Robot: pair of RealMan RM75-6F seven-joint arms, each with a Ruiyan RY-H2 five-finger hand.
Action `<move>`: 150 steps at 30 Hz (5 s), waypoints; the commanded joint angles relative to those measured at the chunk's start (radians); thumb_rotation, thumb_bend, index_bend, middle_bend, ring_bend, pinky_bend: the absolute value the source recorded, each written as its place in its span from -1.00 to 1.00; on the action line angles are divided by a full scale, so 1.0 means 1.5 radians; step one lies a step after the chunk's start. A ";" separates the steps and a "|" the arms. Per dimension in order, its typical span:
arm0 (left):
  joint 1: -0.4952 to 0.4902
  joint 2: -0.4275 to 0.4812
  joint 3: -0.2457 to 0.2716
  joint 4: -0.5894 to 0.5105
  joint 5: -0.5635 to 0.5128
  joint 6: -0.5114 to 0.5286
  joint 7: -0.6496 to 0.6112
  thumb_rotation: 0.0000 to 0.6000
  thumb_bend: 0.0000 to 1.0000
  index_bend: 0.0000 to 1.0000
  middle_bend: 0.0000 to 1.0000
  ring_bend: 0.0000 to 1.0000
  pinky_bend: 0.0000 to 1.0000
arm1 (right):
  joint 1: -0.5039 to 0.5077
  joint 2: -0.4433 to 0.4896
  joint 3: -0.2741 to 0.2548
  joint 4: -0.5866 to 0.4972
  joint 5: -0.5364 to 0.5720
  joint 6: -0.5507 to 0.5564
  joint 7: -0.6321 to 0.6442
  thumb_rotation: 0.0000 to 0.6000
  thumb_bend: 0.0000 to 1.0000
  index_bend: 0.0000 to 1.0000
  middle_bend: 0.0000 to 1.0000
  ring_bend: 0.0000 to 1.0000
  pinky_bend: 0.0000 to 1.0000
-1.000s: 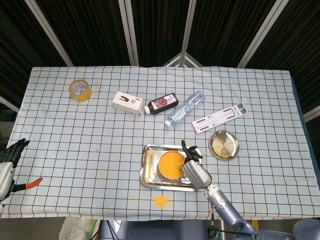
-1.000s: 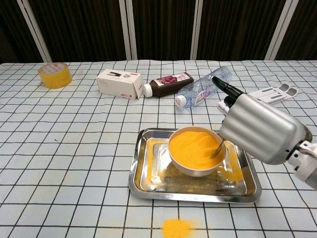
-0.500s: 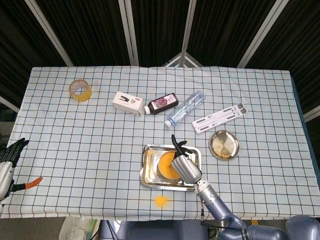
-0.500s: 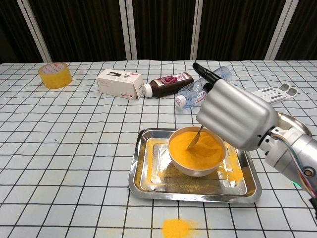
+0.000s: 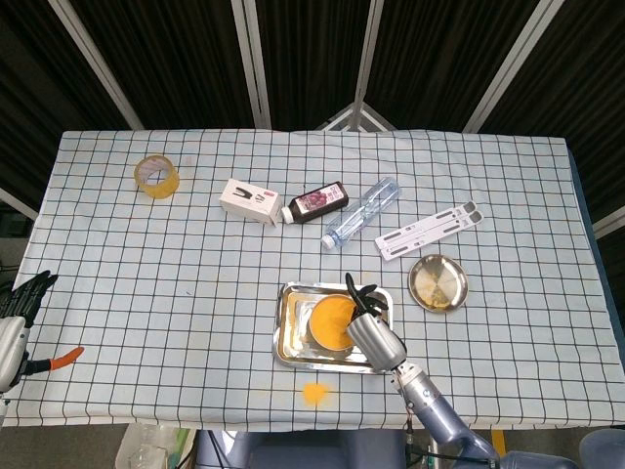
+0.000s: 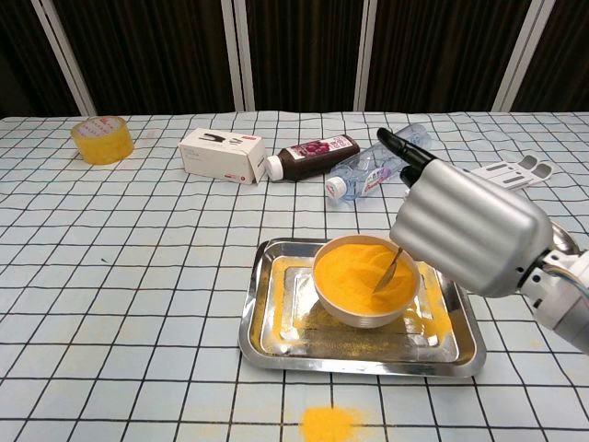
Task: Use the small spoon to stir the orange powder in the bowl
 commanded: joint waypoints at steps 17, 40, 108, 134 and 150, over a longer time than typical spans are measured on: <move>-0.001 0.003 -0.001 -0.002 -0.005 -0.005 -0.006 1.00 -1.00 -1.00 -1.00 -1.00 -1.00 | 0.006 -0.044 0.016 0.065 0.019 -0.034 0.002 1.00 0.96 0.77 0.43 -0.21 -1.00; -0.001 0.002 -0.002 -0.004 -0.008 -0.006 -0.004 1.00 -1.00 -1.00 -1.00 -1.00 -1.00 | 0.021 -0.034 0.053 0.018 0.020 -0.014 0.005 1.00 0.96 0.77 0.43 -0.21 -1.00; -0.005 0.006 -0.002 -0.006 -0.016 -0.019 -0.013 1.00 -1.00 -1.00 -1.00 -1.00 -1.00 | 0.021 -0.071 0.024 0.078 0.042 -0.023 0.017 1.00 0.96 0.77 0.43 -0.21 -1.00; -0.004 0.004 -0.004 -0.009 -0.022 -0.018 -0.005 1.00 -1.00 -1.00 -1.00 -1.00 -1.00 | -0.004 0.003 0.010 -0.023 0.019 0.001 0.010 1.00 0.96 0.77 0.43 -0.21 -1.00; -0.003 0.005 -0.003 -0.010 -0.021 -0.018 -0.006 1.00 -1.00 -1.00 -1.00 -1.00 -1.00 | -0.011 -0.024 0.011 0.026 0.037 -0.019 0.015 1.00 0.96 0.77 0.43 -0.21 -1.00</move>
